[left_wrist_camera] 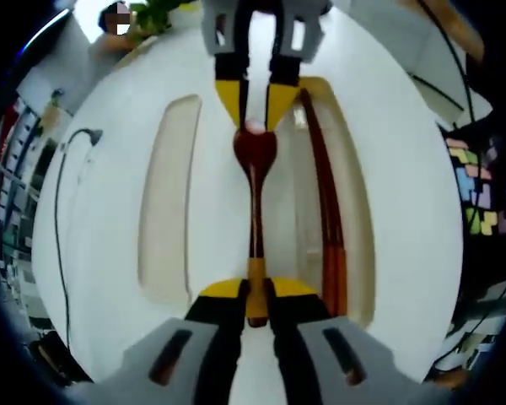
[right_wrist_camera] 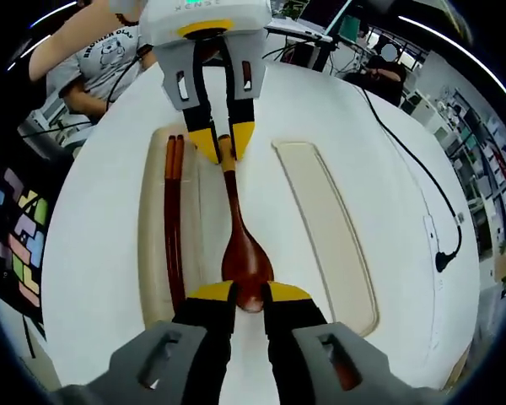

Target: Arrange the utensils inside the cutlery case until each visible utensil rests in its matching compartment.

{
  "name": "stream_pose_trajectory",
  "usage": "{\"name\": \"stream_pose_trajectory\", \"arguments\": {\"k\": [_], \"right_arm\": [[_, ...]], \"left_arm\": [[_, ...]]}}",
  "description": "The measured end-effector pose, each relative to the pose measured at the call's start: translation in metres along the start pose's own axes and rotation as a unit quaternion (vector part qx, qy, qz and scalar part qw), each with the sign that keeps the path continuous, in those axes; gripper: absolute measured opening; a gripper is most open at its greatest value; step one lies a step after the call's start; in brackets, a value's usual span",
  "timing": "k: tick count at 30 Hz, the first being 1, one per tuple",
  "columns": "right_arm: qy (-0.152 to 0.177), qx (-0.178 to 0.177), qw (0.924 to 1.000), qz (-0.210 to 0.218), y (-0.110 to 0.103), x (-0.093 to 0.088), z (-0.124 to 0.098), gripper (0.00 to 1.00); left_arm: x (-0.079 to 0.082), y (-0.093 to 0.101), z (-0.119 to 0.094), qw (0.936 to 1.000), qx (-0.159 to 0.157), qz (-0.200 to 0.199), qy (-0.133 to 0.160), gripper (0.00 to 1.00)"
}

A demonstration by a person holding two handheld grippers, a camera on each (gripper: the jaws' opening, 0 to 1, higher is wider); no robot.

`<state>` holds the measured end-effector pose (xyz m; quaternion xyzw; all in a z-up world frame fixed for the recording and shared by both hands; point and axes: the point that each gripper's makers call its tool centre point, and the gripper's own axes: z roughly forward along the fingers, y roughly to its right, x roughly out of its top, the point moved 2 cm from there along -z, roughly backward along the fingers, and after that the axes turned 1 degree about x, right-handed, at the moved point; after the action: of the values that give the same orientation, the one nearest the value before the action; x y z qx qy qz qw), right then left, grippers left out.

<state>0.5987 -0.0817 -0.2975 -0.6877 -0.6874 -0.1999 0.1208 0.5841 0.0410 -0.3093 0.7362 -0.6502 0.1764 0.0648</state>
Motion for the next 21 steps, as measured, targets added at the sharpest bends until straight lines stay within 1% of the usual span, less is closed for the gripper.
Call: {"name": "stream_pose_trajectory", "arguments": {"k": [3,6,8,9,10,12,14,16,18,19,21], "right_arm": [[0.007,0.0,0.9999,0.009,0.0001,-0.0004,0.0001,0.12],[0.017,0.001,0.9998,0.013,-0.0001,-0.0012,-0.0002,0.13],[0.02,0.004,0.9996,0.021,0.0002,-0.0009,0.0002,0.14],[0.018,0.005,0.9996,0.022,0.0,-0.0009,0.0005,0.16],[0.009,0.006,0.9998,0.018,-0.0012,-0.0025,0.0013,0.18],[0.012,0.005,0.9999,0.008,-0.0029,-0.0015,0.0017,0.2],[0.012,0.005,0.9999,0.009,-0.0023,-0.0017,0.0016,0.21],[0.016,-0.002,0.9998,0.014,-0.0008,-0.0013,0.0025,0.22],[0.019,-0.009,0.9998,0.004,-0.0001,-0.0022,0.0041,0.23],[0.02,-0.011,0.9997,0.003,0.0005,-0.0025,0.0046,0.23],[0.021,-0.015,0.9997,0.005,0.0017,-0.003,0.0055,0.23]], "left_arm": [[-0.0013,-0.0009,-0.0002,0.9999,-0.002,-0.011,0.008,0.1],[-0.0016,-0.0016,-0.0001,0.9998,-0.005,-0.01,0.015,0.1],[-0.0012,-0.0007,0.0,0.9994,-0.023,-0.021,0.018,0.1],[-0.0014,0.0001,-0.0005,0.9992,-0.031,-0.02,0.018,0.09],[-0.0017,0.0011,-0.0012,0.9989,-0.039,-0.018,0.018,0.09],[-0.0028,0.0012,-0.0009,0.9981,-0.051,-0.029,0.02,0.09],[-0.0032,-0.0012,-0.0011,0.9972,-0.058,-0.038,0.029,0.09],[-0.0031,-0.0005,-0.001,0.9946,-0.073,-0.059,0.045,0.09],[-0.0033,-0.0025,-0.0011,0.9906,-0.084,-0.089,0.061,0.09],[-0.0034,-0.0023,-0.0012,0.9876,-0.093,-0.106,0.069,0.09],[-0.0035,-0.0031,-0.0015,0.9793,-0.11,-0.147,0.087,0.1]]}}
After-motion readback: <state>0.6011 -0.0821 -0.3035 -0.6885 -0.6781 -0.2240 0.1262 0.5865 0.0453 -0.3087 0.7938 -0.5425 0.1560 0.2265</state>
